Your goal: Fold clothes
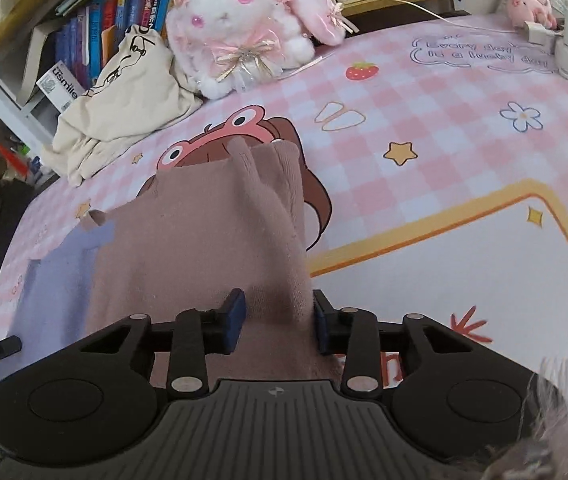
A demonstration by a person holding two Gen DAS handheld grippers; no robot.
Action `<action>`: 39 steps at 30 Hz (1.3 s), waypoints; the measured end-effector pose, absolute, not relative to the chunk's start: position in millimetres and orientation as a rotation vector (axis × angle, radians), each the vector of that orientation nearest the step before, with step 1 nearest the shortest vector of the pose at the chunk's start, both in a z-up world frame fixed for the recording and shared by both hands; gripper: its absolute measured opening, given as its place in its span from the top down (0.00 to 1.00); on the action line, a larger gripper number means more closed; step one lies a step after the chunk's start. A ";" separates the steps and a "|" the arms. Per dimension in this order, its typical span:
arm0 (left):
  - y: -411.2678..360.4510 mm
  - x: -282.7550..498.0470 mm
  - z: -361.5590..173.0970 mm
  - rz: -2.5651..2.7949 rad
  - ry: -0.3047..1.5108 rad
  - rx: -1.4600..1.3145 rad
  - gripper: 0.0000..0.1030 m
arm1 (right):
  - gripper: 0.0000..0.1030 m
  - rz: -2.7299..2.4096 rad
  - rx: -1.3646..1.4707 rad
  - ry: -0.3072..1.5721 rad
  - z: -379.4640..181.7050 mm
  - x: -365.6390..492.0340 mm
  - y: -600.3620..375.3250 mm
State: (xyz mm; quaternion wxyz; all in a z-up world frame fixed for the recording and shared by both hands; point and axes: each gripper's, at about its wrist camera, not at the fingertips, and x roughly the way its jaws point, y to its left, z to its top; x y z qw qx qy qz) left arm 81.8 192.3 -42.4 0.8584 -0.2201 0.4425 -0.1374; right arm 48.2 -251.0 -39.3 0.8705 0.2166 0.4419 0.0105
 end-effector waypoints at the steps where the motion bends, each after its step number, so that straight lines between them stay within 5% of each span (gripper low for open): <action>1: 193.1 83.1 -42.3 -0.281 0.926 -0.462 0.54 | 0.73 0.033 0.459 0.927 -38.7 48.4 -247.5; 14: 215.8 96.7 -41.9 -0.207 0.901 -0.441 0.54 | 0.73 0.078 0.444 0.904 -37.5 62.4 -220.1; 27: 161.5 22.6 14.9 -0.117 0.669 -0.205 0.22 | 0.22 0.100 0.165 0.776 -3.9 20.9 -200.0; 39: 96.9 -36.6 4.5 -0.009 0.735 -0.258 0.14 | 0.17 0.165 0.069 0.847 -19.4 -28.8 -213.7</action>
